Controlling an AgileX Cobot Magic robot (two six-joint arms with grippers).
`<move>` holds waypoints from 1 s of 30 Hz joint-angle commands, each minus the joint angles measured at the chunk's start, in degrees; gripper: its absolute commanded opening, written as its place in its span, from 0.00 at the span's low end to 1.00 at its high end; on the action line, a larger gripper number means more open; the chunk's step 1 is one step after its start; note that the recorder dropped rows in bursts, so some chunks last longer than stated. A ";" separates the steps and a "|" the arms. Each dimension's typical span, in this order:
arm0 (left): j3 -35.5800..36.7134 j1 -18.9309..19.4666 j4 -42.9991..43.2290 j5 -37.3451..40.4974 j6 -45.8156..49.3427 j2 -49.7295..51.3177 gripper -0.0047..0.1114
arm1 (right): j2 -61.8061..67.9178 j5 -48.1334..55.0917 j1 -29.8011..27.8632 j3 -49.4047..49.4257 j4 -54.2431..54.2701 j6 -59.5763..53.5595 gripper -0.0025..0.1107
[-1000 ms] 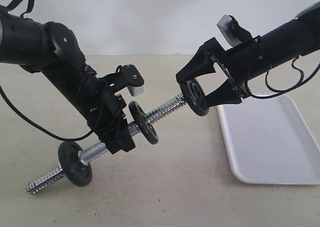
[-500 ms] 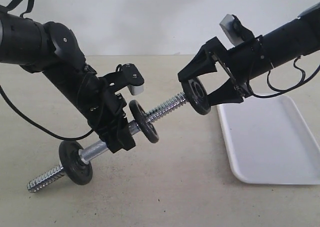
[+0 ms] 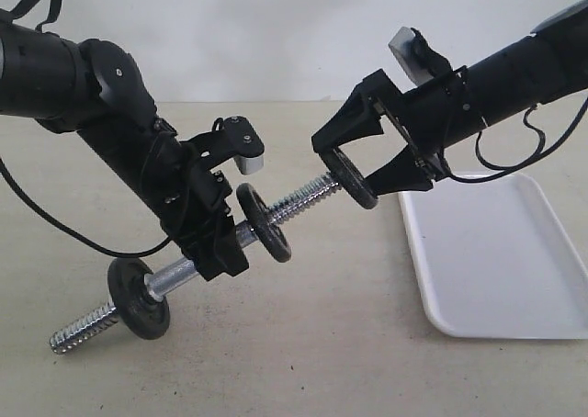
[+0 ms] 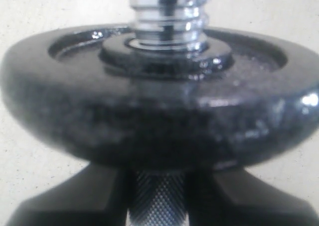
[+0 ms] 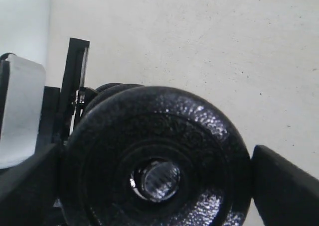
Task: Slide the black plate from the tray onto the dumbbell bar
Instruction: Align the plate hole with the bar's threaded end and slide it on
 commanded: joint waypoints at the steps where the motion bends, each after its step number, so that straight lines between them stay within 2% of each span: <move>1: -1.55 -0.05 -4.69 -1.29 0.85 -2.89 0.08 | -0.89 2.60 0.86 -0.32 4.11 -0.19 0.02; 30: -1.55 -0.05 -8.17 -2.36 1.71 -2.89 0.08 | 0.53 2.60 1.81 -0.19 4.13 -1.00 0.02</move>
